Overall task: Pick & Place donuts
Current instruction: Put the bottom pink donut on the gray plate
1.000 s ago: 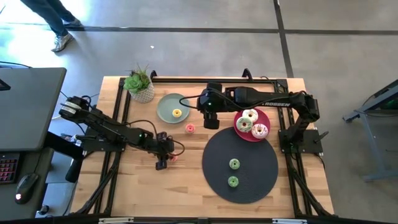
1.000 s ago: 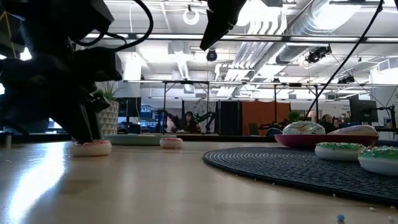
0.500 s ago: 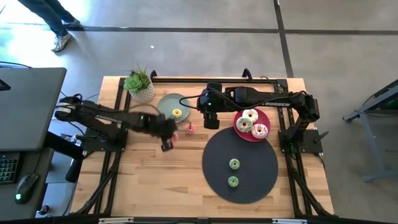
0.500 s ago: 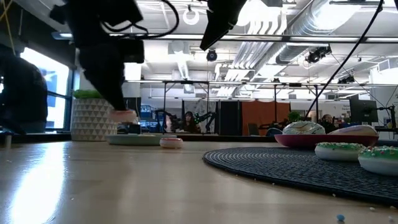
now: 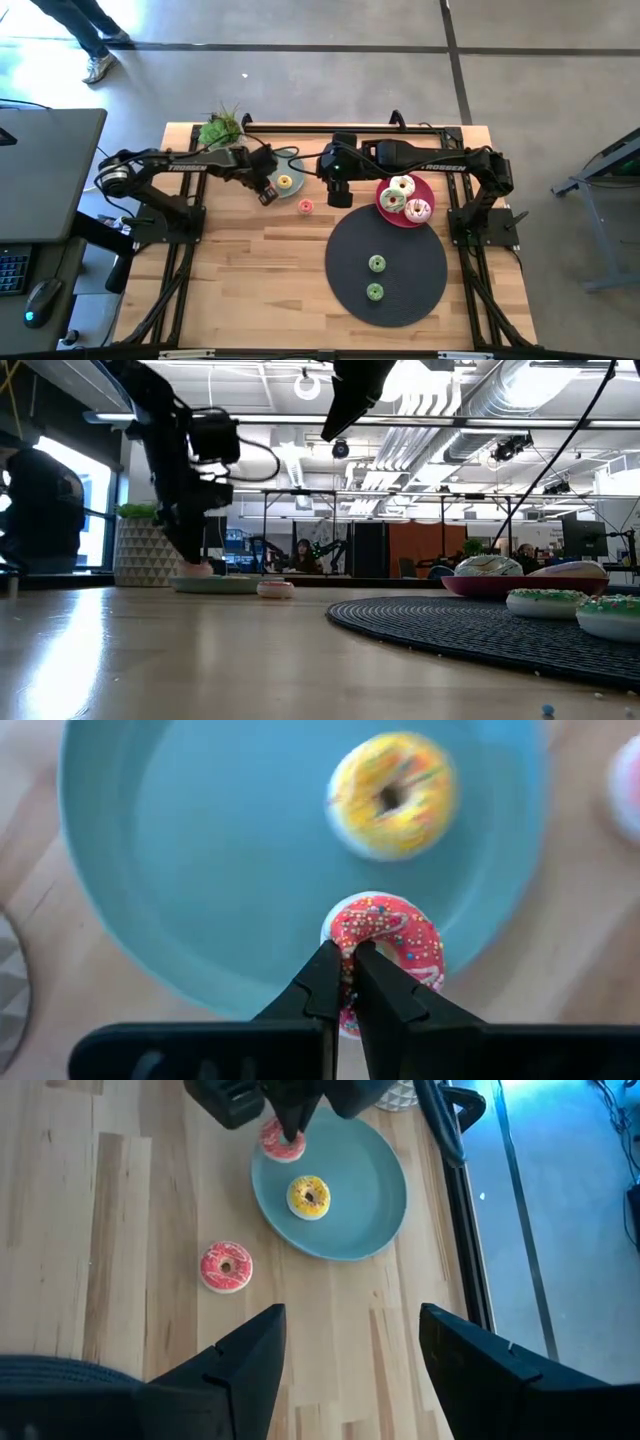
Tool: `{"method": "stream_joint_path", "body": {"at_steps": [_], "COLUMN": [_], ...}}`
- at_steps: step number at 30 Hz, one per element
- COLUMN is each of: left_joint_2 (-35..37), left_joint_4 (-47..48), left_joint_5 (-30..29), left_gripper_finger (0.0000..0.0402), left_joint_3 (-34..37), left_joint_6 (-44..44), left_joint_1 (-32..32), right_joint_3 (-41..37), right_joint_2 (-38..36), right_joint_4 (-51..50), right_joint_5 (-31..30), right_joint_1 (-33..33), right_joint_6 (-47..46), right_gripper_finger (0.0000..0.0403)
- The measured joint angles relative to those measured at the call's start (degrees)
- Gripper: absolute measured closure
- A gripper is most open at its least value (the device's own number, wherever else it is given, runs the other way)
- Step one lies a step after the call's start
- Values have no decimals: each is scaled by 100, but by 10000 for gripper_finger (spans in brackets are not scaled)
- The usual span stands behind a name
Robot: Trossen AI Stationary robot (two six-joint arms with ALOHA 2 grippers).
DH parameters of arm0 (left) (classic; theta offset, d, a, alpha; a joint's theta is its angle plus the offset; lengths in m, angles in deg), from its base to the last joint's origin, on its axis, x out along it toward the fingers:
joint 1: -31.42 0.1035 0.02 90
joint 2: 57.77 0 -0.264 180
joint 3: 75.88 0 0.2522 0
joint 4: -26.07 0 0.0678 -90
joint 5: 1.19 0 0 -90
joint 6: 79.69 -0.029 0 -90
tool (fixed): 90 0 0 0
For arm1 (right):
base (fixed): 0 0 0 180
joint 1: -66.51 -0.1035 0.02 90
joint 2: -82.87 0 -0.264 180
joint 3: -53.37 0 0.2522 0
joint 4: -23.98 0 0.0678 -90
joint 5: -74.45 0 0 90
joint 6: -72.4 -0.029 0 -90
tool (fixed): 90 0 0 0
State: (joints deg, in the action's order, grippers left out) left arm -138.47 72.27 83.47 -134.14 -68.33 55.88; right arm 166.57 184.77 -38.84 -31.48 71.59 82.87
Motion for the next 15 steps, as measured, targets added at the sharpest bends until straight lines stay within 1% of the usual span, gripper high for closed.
{"method": "stream_joint_path", "body": {"at_steps": [4, 7, 11, 13, 15], "left_joint_2": [-90, -95, -95, -95, -95], "left_joint_4": [-163, -317, -312, -312, -313], "left_joint_5": [24, 43, 175, 165, 49], "left_gripper_finger": [386, 372, 325, 297, 269], "left_joint_3": [6, 5, 2, 2, 2], "left_joint_6": [-218, -264, -259, -259, -259], "left_joint_1": [84, 68, 67, 67, 67], "right_joint_3": [0, 0, 2, 2, -123], "right_joint_2": [1, 1, 37, 55, 106], "right_joint_4": [46, 46, 60, 72, 347], "right_joint_5": [33, 38, 325, 441, 452], "right_joint_1": [0, 0, 2, 2, -17], "right_joint_6": [-46, -62, -204, -215, -261], "right_gripper_finger": [183, 183, 183, 183, 183]}}
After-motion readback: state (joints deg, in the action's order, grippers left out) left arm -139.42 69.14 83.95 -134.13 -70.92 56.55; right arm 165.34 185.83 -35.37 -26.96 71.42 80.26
